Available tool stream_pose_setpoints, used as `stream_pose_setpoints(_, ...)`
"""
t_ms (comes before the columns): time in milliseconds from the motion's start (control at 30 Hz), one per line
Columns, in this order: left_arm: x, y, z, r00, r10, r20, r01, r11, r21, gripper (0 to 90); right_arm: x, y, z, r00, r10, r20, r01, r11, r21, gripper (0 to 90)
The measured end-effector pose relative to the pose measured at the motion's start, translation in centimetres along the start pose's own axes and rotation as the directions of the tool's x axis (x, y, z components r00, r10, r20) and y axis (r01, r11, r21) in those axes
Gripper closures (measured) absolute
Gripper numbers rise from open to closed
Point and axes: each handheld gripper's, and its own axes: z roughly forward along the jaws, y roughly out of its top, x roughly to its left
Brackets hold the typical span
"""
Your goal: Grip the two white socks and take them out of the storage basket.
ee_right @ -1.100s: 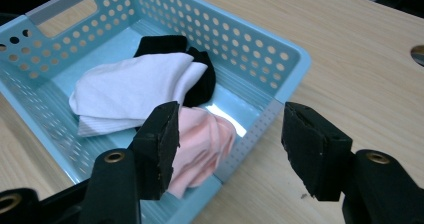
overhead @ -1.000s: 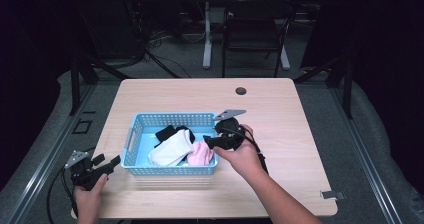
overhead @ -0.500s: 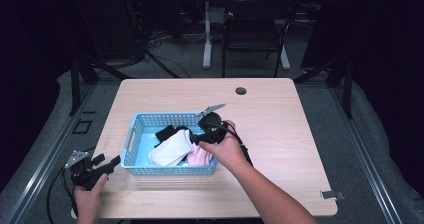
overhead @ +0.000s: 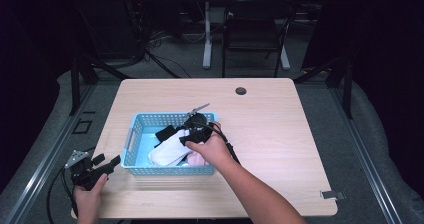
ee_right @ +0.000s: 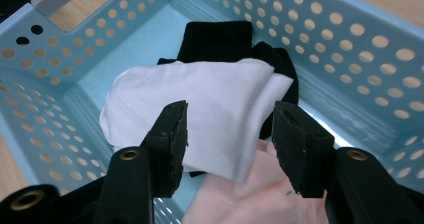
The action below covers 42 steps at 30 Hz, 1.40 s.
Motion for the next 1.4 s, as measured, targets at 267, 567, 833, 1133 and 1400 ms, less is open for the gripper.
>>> stream_pose_setpoints(267,0.0,0.0,0.0,1.0000,-0.001,0.001,0.001,1.0000,0.001,25.0,-0.9,0.1,1.4,0.9982,0.059,0.007,-0.060,0.996,0.065,58.9)
stream_pose_setpoints(567,0.1,0.0,0.0,1.0000,0.002,0.001,-0.002,1.0000,0.003,25.0,-1.2,0.2,3.0,0.9943,0.106,-0.004,-0.105,0.989,0.107,62.3)
stream_pose_setpoints(833,0.0,0.0,0.0,1.0000,-0.002,0.001,0.002,1.0000,-0.001,24.9,-0.8,0.3,4.3,0.9905,0.134,-0.032,-0.127,0.980,0.150,66.5)
stream_pose_setpoints(1133,0.1,0.0,0.0,1.0000,-0.002,0.001,0.002,1.0000,0.000,24.9,0.2,0.5,3.9,0.9974,0.069,-0.022,-0.065,0.989,0.129,85.1)
stream_pose_setpoints(1400,0.0,0.0,0.0,1.0000,-0.001,0.002,0.001,1.0000,0.000,24.9,2.4,0.5,2.0,0.9976,-0.069,0.001,0.069,0.997,0.017,86.2)
